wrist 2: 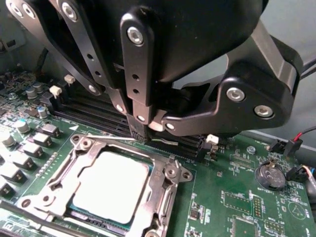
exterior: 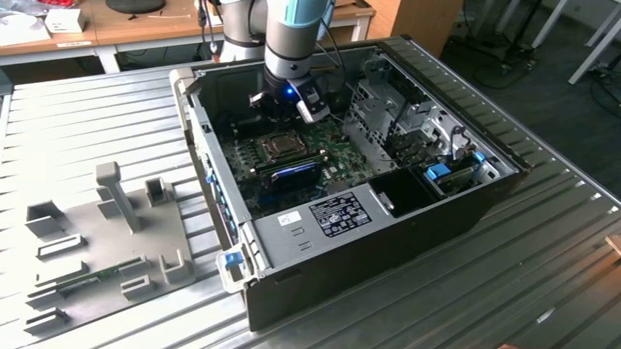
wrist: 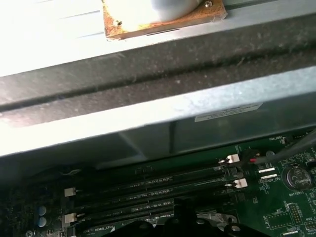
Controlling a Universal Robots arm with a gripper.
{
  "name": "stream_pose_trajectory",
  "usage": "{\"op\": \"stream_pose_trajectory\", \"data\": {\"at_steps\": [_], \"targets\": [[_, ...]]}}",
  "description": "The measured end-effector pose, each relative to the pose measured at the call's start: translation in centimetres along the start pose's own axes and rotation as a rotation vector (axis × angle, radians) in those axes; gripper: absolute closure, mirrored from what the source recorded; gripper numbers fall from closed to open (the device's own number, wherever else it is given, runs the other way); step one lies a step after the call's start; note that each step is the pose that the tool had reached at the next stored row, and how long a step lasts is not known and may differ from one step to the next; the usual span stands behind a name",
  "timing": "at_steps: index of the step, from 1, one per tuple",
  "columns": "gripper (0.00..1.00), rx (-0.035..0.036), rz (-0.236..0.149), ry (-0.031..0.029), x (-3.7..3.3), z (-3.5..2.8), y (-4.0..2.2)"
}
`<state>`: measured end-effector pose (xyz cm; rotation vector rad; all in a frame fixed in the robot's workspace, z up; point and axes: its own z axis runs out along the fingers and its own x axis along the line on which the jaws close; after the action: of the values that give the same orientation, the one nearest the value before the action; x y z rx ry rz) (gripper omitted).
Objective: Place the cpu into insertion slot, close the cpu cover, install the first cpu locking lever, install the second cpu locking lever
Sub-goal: 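Install the first cpu locking lever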
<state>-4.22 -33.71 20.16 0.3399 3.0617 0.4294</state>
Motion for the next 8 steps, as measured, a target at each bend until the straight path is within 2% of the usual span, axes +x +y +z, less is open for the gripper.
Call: {"op": "stream_pose_trajectory", "data": {"at_steps": [8], "targets": [[0.9,-0.0018,-0.001,-0.0041,0.26,-0.03,0.09]]}}
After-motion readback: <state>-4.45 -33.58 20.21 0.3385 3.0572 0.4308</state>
